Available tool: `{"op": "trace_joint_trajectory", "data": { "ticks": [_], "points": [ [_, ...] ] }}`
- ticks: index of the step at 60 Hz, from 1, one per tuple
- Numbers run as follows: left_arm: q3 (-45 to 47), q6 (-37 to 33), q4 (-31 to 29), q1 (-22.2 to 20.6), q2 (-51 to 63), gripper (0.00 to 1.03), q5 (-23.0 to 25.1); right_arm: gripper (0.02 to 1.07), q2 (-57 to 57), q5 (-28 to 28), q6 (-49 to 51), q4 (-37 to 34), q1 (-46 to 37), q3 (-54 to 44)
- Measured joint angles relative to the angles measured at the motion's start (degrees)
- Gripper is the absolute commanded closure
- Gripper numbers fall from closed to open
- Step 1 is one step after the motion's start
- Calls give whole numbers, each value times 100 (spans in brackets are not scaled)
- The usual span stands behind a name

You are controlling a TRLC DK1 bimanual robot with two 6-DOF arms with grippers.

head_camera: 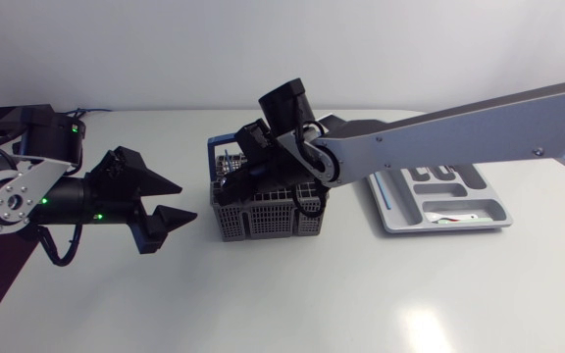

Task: Unload the cutlery basket into the drawer organizer.

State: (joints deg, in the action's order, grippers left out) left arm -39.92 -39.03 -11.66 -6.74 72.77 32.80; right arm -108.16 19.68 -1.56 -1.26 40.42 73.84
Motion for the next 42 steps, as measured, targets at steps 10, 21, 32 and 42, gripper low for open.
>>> {"op": "trace_joint_trajectory", "data": {
  "ticks": [10,21,32,42],
  "points": [
    [-79,-2,-2,0,120,5,111,101,0,0,0,26,39,0],
    [-258,-55,-227,76,240,5,299,101,2,4,2,26,42,-2],
    [-560,-225,-487,208,302,5,348,101,70,7,4,66,39,-94],
    [-675,-354,-610,258,341,5,409,101,291,2,4,57,35,-273]
  ]
}}
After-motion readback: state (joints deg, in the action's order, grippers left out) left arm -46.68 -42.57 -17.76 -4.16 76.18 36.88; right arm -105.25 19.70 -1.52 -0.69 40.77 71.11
